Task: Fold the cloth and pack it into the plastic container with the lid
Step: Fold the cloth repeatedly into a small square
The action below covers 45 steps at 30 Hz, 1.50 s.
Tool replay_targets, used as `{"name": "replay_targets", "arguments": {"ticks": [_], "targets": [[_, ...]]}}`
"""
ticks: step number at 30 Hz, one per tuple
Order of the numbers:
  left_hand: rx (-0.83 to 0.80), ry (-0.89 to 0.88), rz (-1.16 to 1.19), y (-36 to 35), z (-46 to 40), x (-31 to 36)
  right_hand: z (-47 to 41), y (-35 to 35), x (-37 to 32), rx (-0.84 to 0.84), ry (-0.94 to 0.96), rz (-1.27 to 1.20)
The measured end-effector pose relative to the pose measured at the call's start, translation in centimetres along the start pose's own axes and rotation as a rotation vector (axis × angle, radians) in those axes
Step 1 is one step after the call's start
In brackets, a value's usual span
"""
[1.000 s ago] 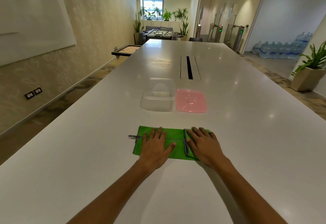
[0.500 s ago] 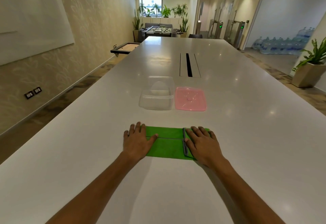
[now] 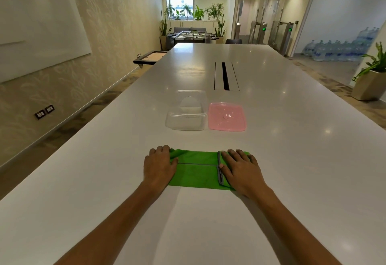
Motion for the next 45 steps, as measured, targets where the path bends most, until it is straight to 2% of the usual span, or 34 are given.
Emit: {"name": "replay_targets", "arguments": {"ticks": [7, 11, 18, 26, 33, 39, 42, 45], "targets": [[-0.023, 0.073, 0.232, 1.2, -0.5, 0.3, -0.1, 0.5, 0.1, 0.009, 0.004, -0.017], [-0.103, 0.184, 0.519, 2.9, -1.8, 1.2, -0.1, 0.9, 0.1, 0.006, 0.006, -0.032], [-0.204, 0.246, 0.891, 4.7, -3.0, 6.3, -0.1, 1.8, 0.5, 0.030, 0.000, -0.169], [-0.300, 0.163, 0.923, 3.5, -2.9, 13.6, 0.3, 2.6, 1.6, 0.101, -0.060, -0.294], [-0.398, 0.191, 0.912, 1.5, -2.3, 17.3, 0.5, 3.0, 2.6, 0.156, -0.196, -0.869], [-0.434, 0.228, 0.918, 0.1, -1.3, 18.0, 0.8, 3.5, 3.4, 0.149, -0.312, -1.200], [-0.365, 0.116, 0.797, -0.1, -1.0, 17.5, 1.0, 3.5, 3.6, 0.158, -0.326, -1.145], [-0.197, -0.095, 0.594, 0.5, -0.7, 16.8, 1.0, 3.9, 3.1, 0.188, -0.260, -0.875]]}}
Point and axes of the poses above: each hand's wrist, its own z-axis away from the middle knuckle, its own y-axis out of the back of the hand, x = y × z, the point moved 3 cm from there along -z, towards the middle knuckle, and after that the axes turned 3 degrees about -x, right-handed, at the moved point
